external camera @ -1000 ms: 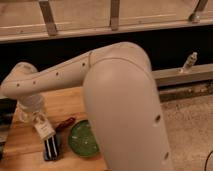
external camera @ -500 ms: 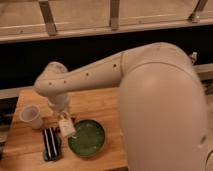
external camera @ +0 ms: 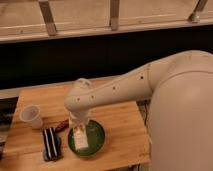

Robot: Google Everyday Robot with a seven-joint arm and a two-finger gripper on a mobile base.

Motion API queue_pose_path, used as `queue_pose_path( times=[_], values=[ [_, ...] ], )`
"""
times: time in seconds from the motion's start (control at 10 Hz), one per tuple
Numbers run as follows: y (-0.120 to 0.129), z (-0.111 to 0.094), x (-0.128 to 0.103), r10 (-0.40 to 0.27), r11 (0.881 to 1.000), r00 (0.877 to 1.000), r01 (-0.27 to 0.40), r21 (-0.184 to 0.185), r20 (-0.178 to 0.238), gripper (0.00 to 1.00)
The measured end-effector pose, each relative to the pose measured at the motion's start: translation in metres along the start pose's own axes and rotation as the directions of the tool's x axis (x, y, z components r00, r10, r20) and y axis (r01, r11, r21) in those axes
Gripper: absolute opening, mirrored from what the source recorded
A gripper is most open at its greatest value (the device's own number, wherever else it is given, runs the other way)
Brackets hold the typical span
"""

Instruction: Place the bottle in the ceramic bowl

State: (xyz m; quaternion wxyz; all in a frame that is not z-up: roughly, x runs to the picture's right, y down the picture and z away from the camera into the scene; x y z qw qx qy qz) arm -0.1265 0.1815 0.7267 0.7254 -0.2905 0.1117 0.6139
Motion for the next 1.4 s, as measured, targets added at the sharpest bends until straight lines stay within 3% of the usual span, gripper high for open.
queue_pose_path(
  times=[0.2, 0.9, 1.4],
  values=[
    [-0.0091, 0.0037, 0.0083, 0.032, 0.999, 0.999, -0.031, -0.031, 0.019, 0.09],
    [-0.0078, 0.0045, 0.0091, 0.029, 0.999, 0.999, -0.029, -0.035, 0.021, 0.78],
    [-0.0084, 0.0047, 0.0092, 0.031, 0.999, 0.999, -0.030, -0.035, 0.021, 0.80]
  ],
)
